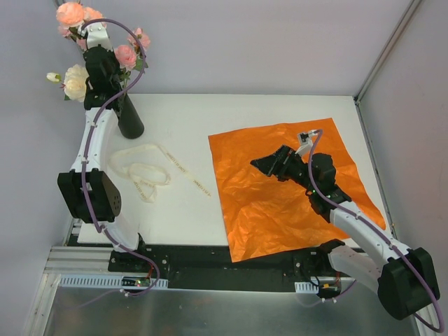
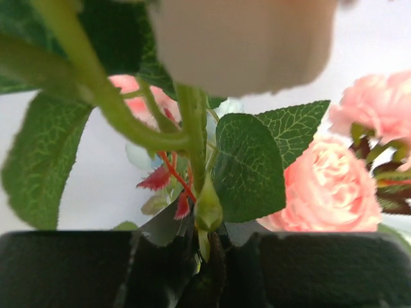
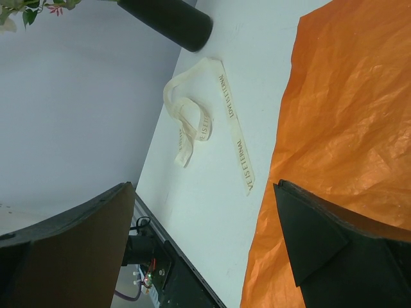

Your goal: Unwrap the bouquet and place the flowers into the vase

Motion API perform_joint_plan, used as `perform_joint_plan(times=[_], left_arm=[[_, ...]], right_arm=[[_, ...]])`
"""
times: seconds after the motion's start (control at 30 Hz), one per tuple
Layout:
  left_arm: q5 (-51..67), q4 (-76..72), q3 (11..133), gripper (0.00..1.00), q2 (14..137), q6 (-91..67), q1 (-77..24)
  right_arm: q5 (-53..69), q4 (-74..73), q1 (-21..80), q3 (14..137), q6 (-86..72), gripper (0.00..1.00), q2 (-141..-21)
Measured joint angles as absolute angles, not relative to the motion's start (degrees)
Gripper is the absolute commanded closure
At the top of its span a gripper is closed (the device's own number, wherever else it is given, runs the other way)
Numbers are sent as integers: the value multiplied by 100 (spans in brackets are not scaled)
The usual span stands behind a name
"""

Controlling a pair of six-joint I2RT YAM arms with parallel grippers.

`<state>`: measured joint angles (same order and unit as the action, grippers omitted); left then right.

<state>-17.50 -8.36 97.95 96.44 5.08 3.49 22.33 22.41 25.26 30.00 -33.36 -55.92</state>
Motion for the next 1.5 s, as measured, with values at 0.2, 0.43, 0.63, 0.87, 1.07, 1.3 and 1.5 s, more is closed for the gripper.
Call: perform_joint_plan(times=[0.2,0.43,0.63,0.87,1.07,1.3,1.5], left_arm=[[-1597,-226,9675,61,9642,89,410],[-1236,729,9448,37,9459,-408,410],[-598,1531,9183,11,8853,-869,412],[928,2010,8882,1,7703,-1664,403],[2246,2010,8479,1,7273,-2329,-27],[3017,2152,7863,1,7328,-2351,-1444],[3439,2178,7572,1,7402,-2342,-1765]], right_arm=[[2237,2237,2510,3000,-3345,1,-5601],[2231,1868,2502,3177,-3385,1,-5596],[2134,1278,2499,3367,-3406,1,-5443],[1474,242,2497,3793,-3415,1,-5363],[344,-1063,2497,4499,-3479,1,-5332],[-421,-1916,2495,5159,-3369,1,-5140],[-489,-2163,2495,5218,-3186,1,-4827]])
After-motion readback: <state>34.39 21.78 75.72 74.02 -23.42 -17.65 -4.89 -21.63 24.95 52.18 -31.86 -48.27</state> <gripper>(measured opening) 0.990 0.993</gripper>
